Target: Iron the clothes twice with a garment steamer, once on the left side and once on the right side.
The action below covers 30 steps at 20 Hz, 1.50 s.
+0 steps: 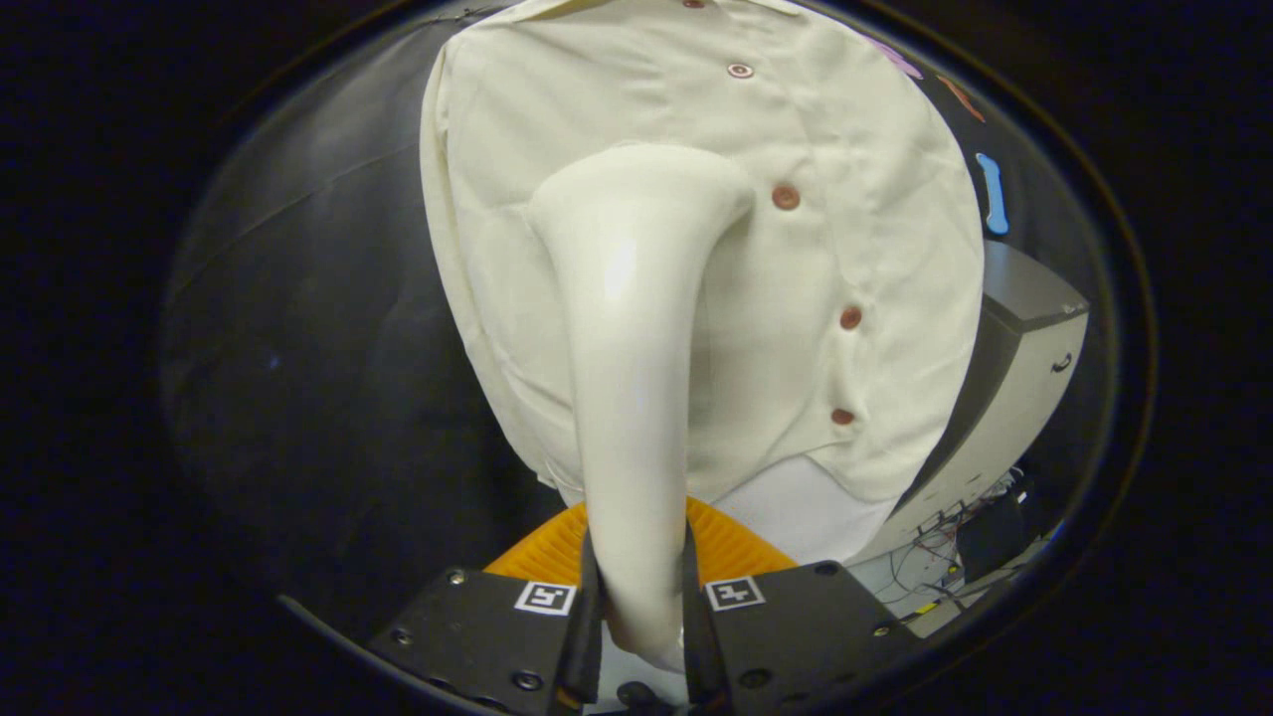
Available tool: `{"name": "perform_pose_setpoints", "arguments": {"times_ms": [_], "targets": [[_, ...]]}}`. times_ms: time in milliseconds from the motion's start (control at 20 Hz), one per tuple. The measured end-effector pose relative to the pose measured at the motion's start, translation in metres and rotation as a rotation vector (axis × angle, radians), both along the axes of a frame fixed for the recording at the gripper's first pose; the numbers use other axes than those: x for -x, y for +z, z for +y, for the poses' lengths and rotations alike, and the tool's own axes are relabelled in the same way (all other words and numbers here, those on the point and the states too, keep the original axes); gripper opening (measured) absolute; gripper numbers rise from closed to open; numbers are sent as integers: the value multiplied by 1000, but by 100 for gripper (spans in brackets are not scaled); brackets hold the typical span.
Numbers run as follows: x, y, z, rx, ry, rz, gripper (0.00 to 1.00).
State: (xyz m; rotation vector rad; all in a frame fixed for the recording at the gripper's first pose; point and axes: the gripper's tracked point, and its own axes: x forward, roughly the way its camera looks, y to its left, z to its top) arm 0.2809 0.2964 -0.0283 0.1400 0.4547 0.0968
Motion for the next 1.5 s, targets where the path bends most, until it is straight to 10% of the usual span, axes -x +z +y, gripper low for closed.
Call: {"name": "perform_pose_setpoints", "arguments": {"times_ms": [650,1500], "targets": [[-2,-66,11,-38,47,127,32],[61,-12,-9,-54,58,150,28]]}}
